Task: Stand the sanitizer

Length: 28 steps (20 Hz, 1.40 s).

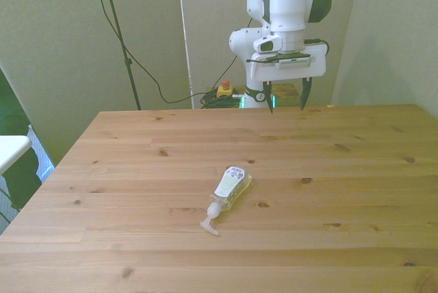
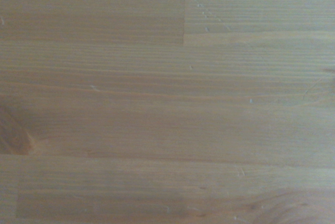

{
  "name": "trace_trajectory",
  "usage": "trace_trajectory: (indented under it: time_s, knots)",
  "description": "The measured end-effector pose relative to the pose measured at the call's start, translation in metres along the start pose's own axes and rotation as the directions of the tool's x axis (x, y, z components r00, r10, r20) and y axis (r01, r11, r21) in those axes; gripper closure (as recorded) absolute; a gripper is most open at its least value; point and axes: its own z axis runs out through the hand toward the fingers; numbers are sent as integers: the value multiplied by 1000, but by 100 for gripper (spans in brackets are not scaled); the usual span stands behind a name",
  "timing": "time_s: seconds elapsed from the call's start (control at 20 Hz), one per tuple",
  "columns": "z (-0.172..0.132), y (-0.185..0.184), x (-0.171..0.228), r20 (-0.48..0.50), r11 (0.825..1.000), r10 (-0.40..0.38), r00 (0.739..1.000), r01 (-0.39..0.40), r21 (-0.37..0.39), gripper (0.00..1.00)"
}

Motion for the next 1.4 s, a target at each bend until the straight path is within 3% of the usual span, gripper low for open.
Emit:
trace_trajectory:
  time_s: [0.25, 0.45, 0.75, 1.1, 1.4]
  knots:
    - [-7, -16, 27, -39, 999, 36, 999, -36, -14, 0]
    - [-9, -43, 106, -116, 990, 135, 984, -138, -19, 0]
    - [-2, -68, 214, -198, 960, 277, 940, -280, 13, 0]
    - [32, -70, 293, -230, 931, 358, 905, -366, 9, 0]
    - [70, -72, 322, -203, 915, 399, 894, -404, 15, 0]
